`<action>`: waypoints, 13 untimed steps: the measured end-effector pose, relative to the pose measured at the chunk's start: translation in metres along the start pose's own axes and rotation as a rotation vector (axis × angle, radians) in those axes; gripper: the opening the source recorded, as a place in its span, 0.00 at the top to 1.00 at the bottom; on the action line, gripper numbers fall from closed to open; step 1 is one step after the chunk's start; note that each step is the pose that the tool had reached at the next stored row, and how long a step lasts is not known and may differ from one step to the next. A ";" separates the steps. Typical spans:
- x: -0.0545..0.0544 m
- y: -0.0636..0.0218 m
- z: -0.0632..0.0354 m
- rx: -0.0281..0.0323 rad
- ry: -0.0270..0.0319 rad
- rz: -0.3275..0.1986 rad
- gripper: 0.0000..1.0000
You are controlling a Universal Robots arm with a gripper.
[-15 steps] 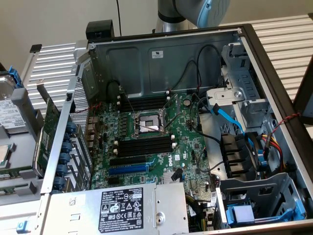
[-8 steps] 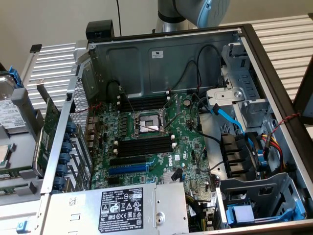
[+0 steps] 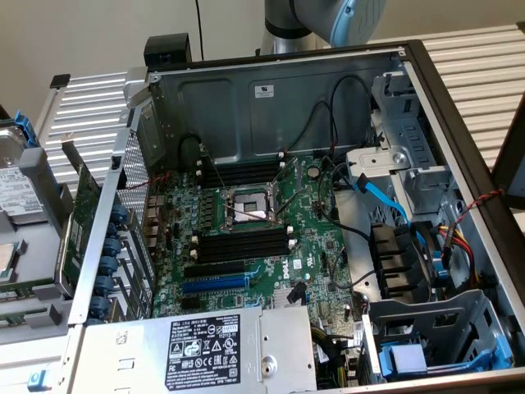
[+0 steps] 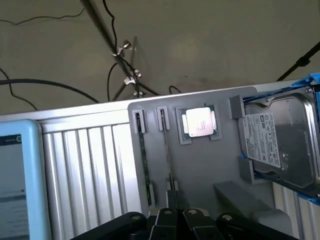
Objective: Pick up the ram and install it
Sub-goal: 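Pick up the ram and move it above insertion slot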
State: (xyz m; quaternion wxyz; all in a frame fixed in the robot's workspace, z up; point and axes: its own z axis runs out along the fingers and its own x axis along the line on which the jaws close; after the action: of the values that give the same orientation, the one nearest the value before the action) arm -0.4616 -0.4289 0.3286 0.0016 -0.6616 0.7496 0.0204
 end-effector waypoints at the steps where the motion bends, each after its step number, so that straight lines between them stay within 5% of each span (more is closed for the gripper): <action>1: 0.000 -0.0001 0.0005 0.0024 0.0011 -0.016 0.89; 8: 0.000 -0.0001 0.0040 0.0033 0.0110 -0.139 0.89; 13: 0.004 -0.0004 0.0067 0.0038 0.0119 -0.153 0.89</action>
State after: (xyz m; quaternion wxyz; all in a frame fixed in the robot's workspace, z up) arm -0.4618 -0.4323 0.3218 0.0000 -0.7170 0.6969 0.0149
